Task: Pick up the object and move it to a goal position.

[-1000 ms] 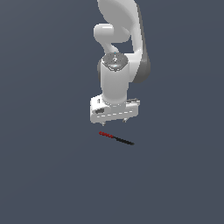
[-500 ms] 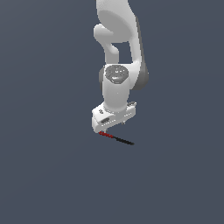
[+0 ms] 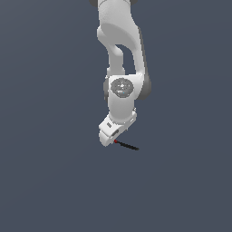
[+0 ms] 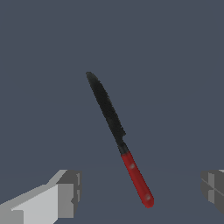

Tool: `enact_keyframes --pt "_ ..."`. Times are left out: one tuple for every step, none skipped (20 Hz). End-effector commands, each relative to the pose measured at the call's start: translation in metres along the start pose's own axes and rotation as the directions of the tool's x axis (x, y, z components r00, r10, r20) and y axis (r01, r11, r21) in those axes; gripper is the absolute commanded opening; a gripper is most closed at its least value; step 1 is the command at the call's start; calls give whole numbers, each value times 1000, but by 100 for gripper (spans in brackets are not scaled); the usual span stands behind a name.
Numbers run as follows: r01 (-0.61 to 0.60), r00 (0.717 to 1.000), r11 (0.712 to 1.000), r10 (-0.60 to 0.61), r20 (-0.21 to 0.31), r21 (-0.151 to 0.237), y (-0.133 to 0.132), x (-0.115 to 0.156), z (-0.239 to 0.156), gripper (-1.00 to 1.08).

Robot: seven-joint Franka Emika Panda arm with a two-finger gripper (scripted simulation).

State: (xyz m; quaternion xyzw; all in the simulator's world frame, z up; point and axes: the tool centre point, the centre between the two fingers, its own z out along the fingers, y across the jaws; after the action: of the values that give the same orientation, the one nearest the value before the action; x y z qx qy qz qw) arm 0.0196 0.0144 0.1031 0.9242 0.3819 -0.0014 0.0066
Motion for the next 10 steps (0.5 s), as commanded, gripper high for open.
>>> enact_keyframes --pt "78 997 997 -78 0 1 -1 1 9 100" --pt "108 994 994 -108 0 2 -1 2 12 100" --pt "138 990 990 -138 -1 2 -2 2 15 100" --pt "166 986 986 -166 -1 3 -2 2 18 100" --pt "193 981 981 -193 -2 3 -2 3 21 100" --pt "218 976 976 -218 -2 4 -3 3 24 100" --pt "241 970 970 -241 -3 5 -3 4 27 100" --pt "263 965 965 -263 -4 5 -4 4 29 100" --pt "283 959 959 -283 -5 5 -4 4 31 100" --pt "302 953 953 -302 -6 6 -4 5 33 100"
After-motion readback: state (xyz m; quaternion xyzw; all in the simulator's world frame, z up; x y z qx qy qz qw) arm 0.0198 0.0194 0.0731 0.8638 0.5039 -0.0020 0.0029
